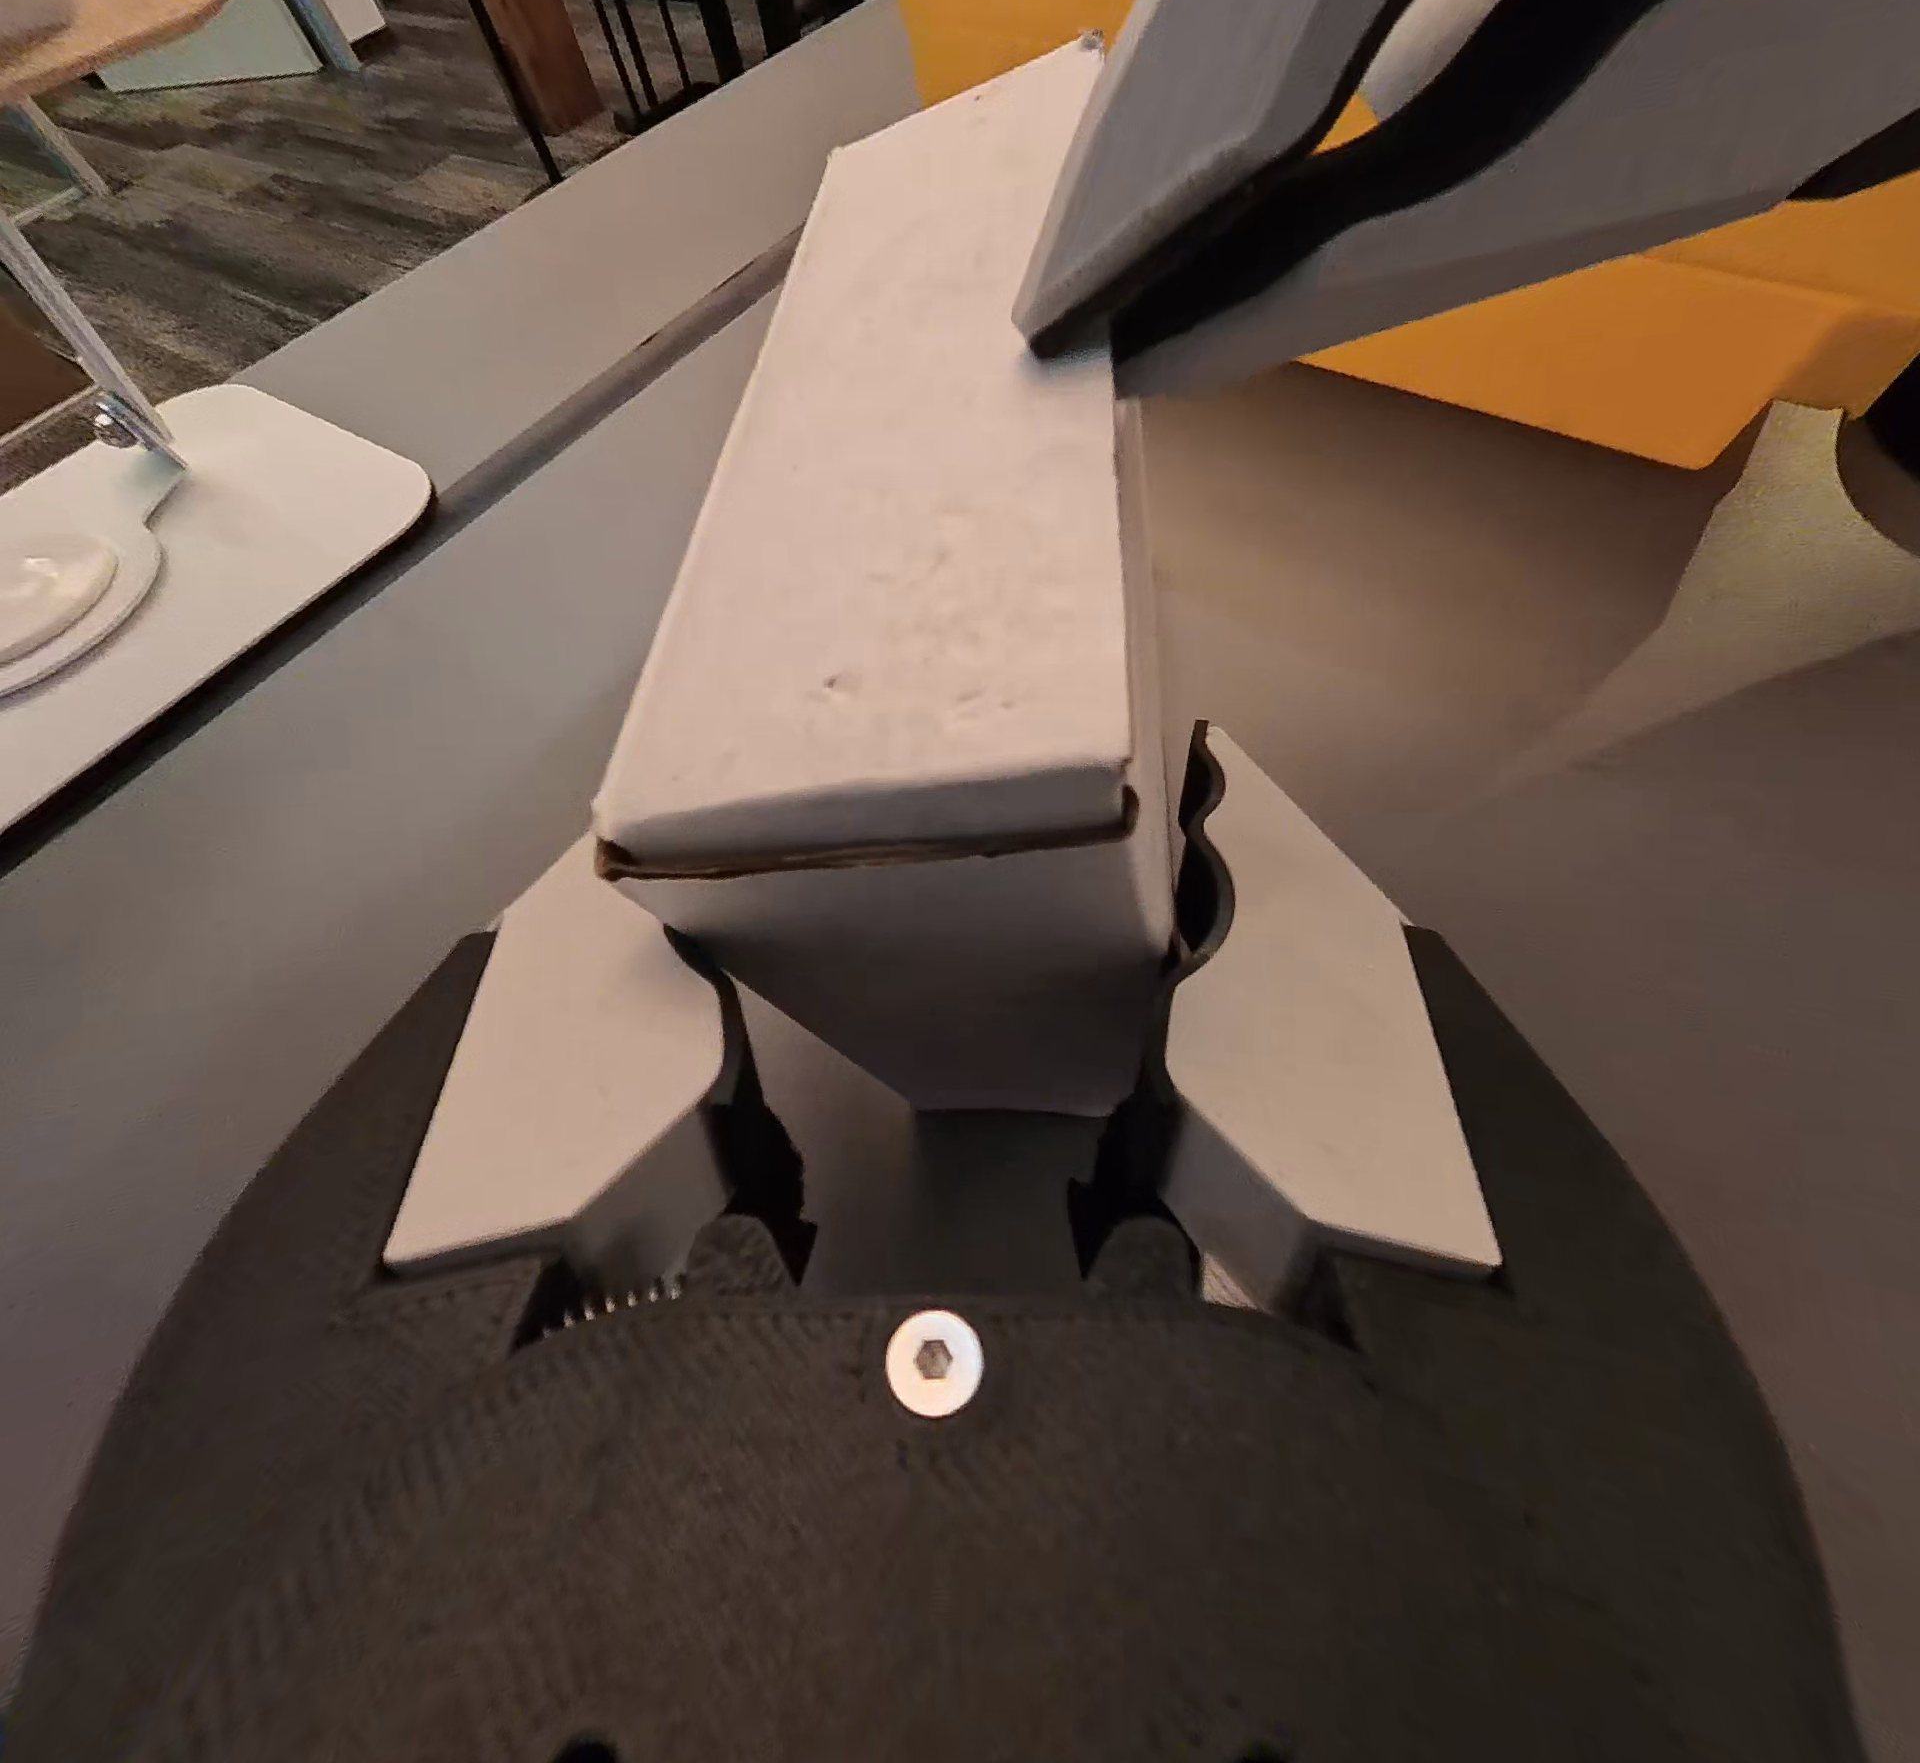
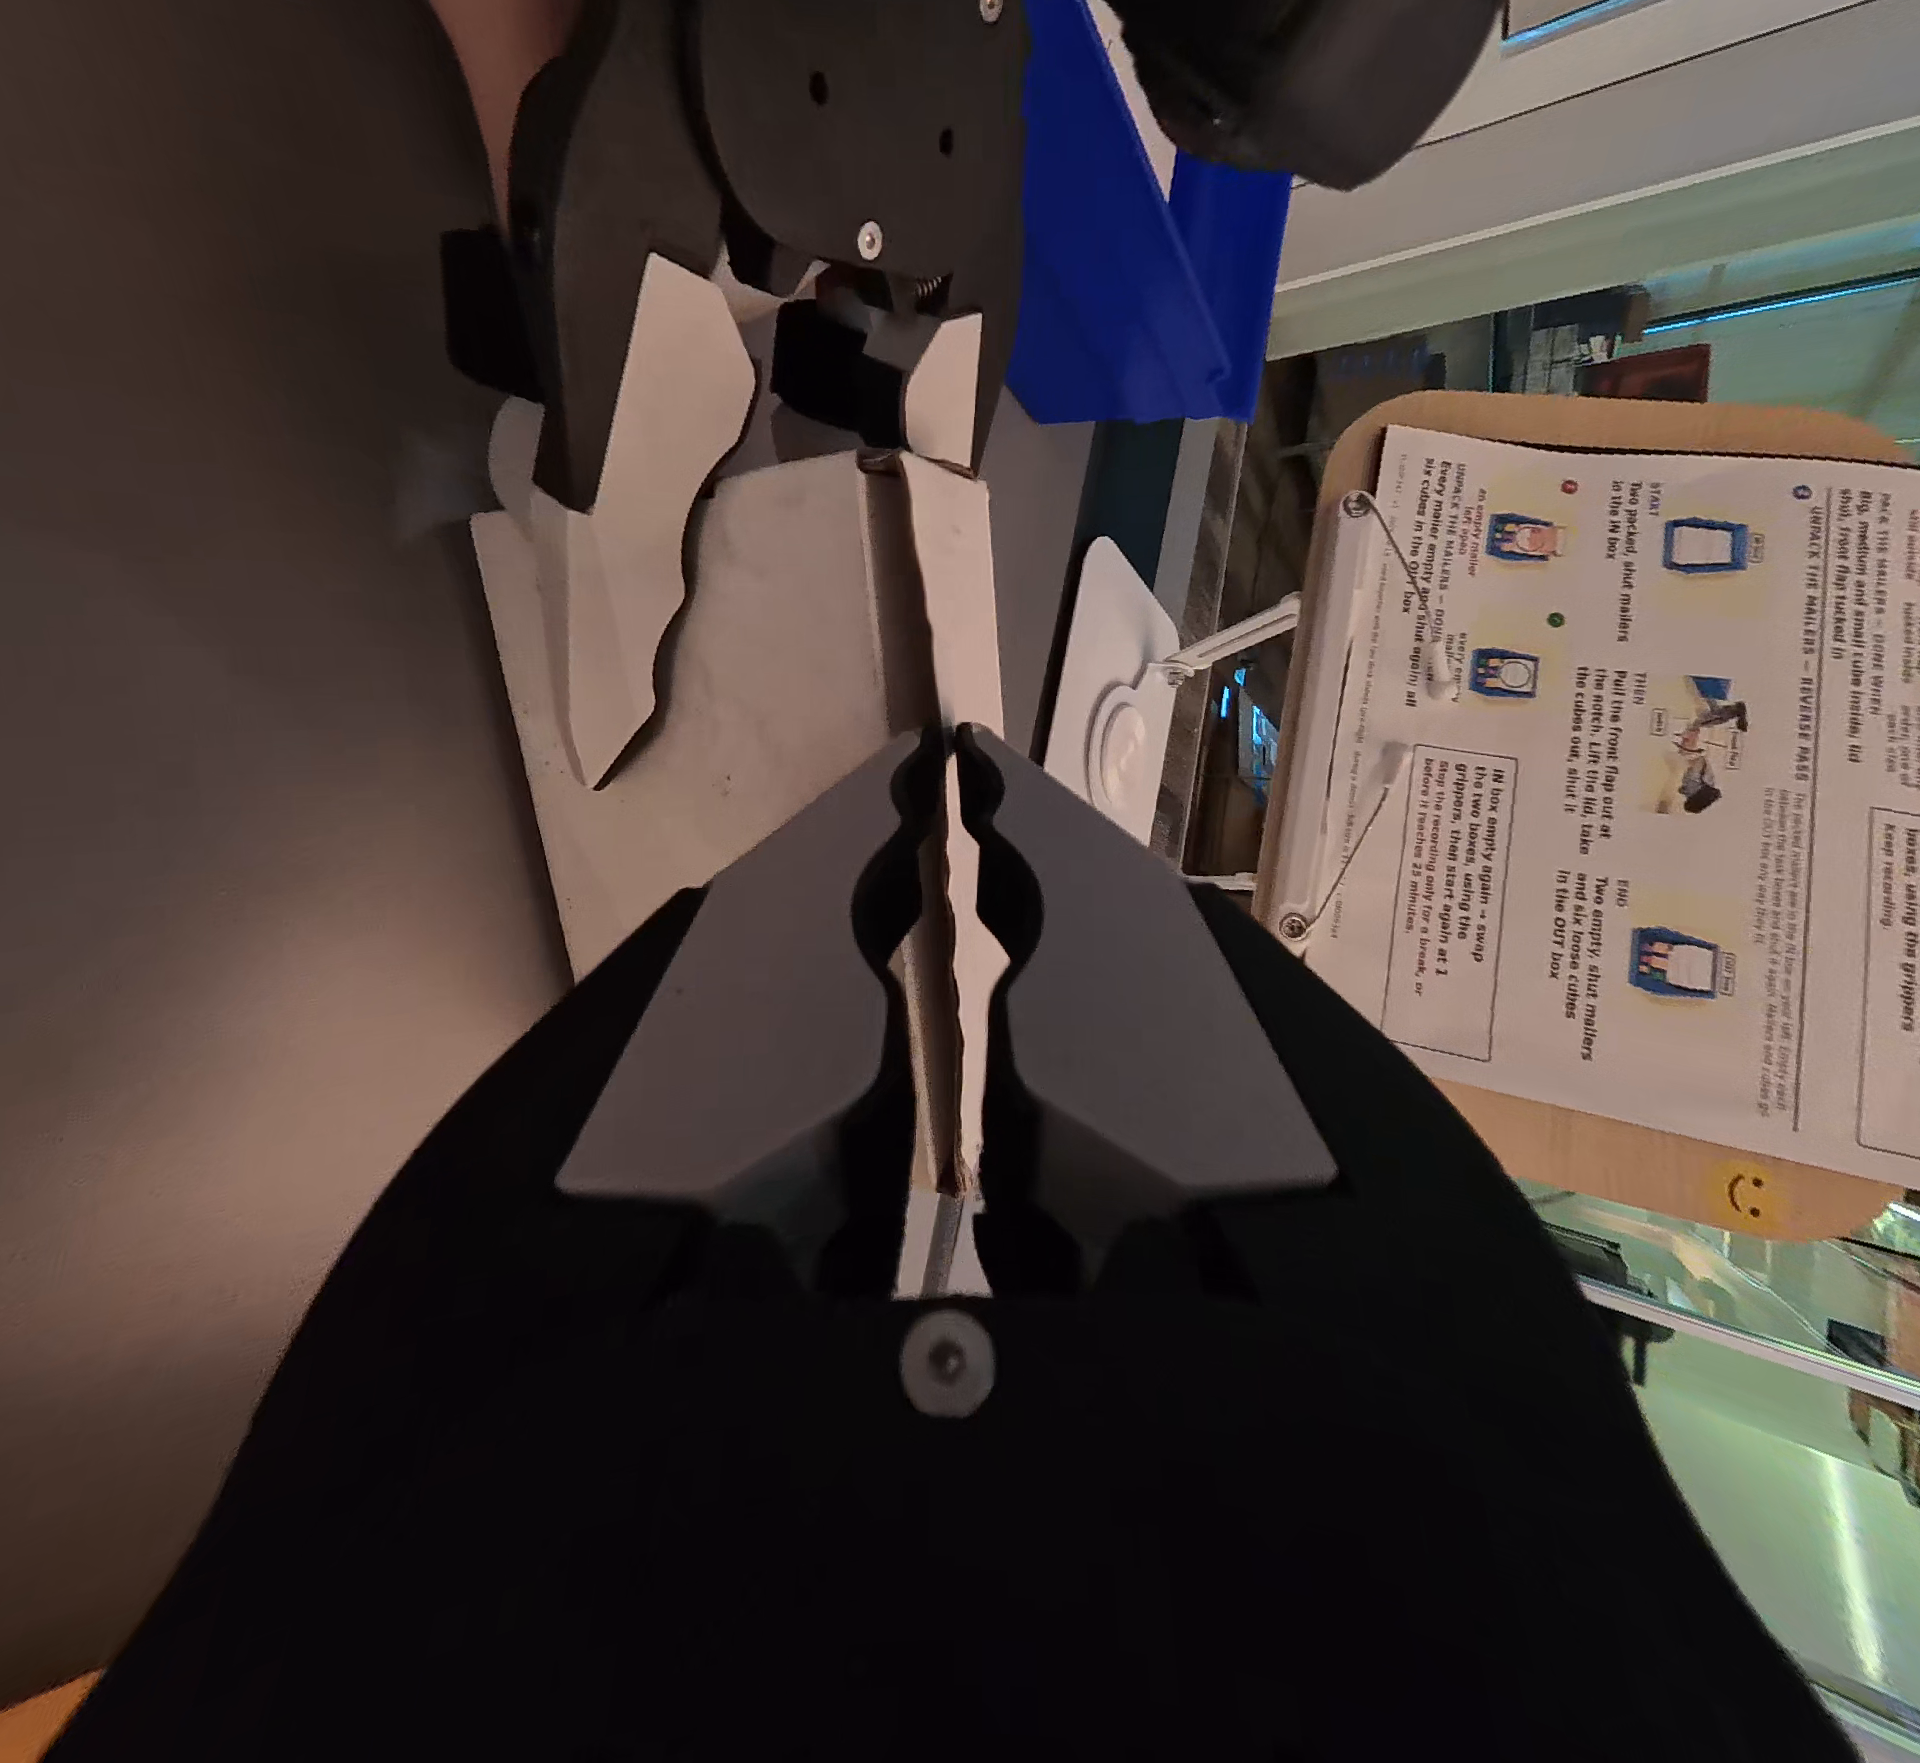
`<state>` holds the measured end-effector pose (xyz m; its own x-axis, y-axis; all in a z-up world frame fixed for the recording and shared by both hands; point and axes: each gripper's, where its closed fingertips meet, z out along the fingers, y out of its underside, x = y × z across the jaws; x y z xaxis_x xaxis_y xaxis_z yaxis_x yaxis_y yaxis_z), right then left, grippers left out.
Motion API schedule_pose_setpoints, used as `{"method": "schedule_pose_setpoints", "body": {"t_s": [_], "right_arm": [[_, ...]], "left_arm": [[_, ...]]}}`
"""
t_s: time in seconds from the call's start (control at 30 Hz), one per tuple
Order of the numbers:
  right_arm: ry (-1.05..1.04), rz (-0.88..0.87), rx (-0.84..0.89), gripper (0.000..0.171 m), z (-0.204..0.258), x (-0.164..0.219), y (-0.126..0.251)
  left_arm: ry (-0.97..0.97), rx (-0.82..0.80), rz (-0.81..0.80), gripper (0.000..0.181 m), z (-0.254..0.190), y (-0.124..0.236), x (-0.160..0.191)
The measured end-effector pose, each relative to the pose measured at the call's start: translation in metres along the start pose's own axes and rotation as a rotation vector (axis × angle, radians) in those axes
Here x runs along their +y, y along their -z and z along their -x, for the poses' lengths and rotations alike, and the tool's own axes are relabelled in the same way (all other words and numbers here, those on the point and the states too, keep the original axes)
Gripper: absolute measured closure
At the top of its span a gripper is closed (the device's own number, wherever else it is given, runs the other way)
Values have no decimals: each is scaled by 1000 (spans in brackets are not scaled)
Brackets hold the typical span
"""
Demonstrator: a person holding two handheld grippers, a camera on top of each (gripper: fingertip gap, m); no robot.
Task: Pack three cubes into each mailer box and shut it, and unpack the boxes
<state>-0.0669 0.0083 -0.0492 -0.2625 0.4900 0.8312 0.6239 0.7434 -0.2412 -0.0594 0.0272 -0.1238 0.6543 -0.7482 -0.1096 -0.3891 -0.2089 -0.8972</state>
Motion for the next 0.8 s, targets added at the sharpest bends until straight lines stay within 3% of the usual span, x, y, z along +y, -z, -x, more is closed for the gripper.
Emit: {"method": "schedule_pose_setpoints", "body": {"t_s": [0.5, 0.63, 0.8], "right_arm": [[-20, -20, 2, 169, -1, -3, 0], [70, -46, 53, 158, 0, -13, -4], [90, -23, 57, 168, 3, -11, -8]], "left_arm": [[-9, -26, 22, 96, 4, 1, 3], [-34, -17, 33, 96, 1, 2, 4], [-37, -33, 37, 96, 4, 2, 5]]}}
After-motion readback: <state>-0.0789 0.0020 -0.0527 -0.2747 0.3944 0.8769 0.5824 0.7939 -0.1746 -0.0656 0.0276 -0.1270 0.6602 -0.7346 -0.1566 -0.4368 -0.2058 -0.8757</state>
